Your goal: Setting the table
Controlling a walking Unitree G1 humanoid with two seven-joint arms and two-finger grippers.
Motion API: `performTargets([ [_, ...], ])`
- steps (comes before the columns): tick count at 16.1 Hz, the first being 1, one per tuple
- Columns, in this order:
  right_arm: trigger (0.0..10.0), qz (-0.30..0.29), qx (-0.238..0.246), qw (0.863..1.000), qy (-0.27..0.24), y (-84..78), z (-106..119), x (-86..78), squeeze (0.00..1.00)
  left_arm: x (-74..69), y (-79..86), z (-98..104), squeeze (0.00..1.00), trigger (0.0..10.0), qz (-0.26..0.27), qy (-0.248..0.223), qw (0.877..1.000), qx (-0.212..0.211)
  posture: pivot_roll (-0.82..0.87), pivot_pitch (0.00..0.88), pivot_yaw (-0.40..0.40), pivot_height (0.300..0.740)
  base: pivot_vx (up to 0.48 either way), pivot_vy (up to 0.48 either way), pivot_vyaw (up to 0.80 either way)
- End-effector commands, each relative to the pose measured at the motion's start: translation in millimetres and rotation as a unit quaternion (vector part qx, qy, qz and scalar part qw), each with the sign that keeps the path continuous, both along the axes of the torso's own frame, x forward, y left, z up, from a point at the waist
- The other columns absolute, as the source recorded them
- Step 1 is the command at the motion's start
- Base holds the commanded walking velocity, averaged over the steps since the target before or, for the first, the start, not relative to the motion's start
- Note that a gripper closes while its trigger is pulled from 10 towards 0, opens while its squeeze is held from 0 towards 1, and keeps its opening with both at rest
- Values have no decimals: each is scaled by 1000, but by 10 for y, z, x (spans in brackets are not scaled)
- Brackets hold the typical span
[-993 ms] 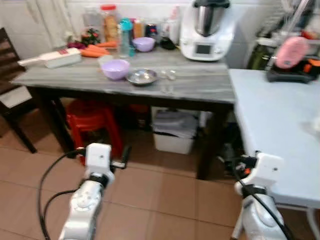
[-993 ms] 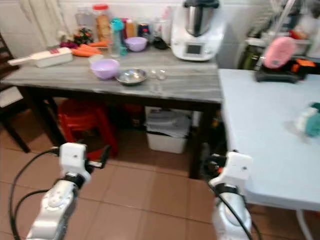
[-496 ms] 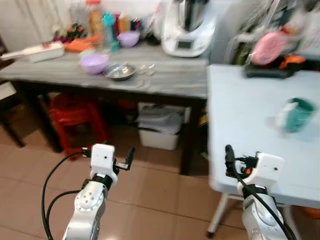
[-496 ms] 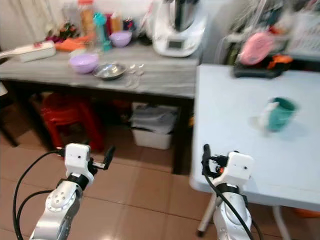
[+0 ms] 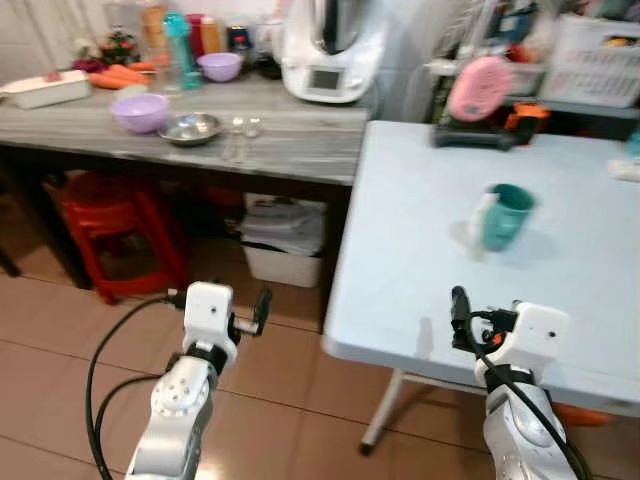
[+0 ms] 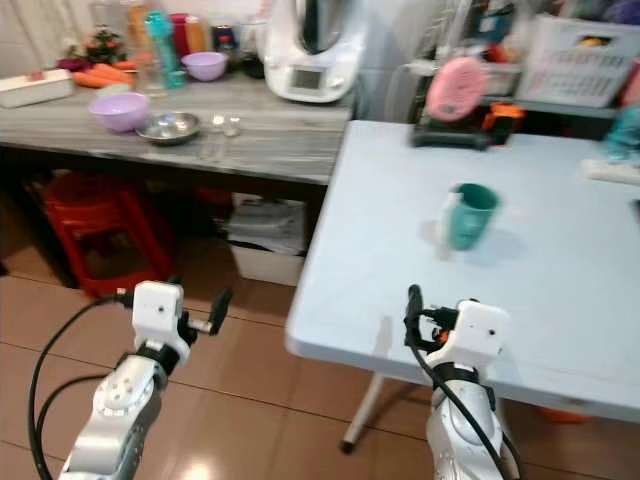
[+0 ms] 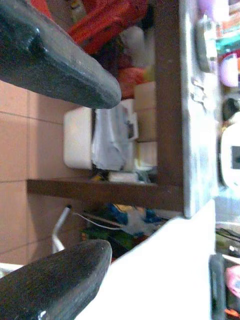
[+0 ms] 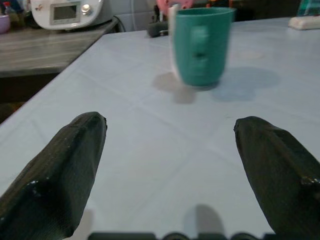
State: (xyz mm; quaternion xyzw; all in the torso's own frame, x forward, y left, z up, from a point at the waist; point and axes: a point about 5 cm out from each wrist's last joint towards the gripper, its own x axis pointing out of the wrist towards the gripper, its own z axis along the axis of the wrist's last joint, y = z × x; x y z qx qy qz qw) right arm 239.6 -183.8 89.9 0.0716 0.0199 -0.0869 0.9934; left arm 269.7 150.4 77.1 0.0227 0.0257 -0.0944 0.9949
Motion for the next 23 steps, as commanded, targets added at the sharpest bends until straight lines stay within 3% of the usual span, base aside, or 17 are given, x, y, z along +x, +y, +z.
performTargets([
  [1, 10000, 9, 6, 1000, -4, 71, 15, 20, 0, -11, 84, -4, 0, 10000, 10, 3, 1000, 5, 6, 0, 7, 740, 0, -386, 0],
  [13, 10000, 19, 0, 1000, -3, 90, 7, 15, 0, -45, -42, 43, 0, 10000, -48, -6, 998, -28, 4, 0, 2, 740, 0, 0, 0],
  [18, 10000, 21, -2, 1000, -3, 90, 9, 22, 0, -43, -60, 48, 0, 10000, -59, -4, 998, -37, 4, 0, 2, 740, 0, 0, -569],
  [23, 10000, 24, -14, 999, -15, 88, 61, 73, 0, -29, -94, 88, 0, 10000, -81, -9, 995, -58, 5, 0, -5, 740, 0, 0, 0],
])
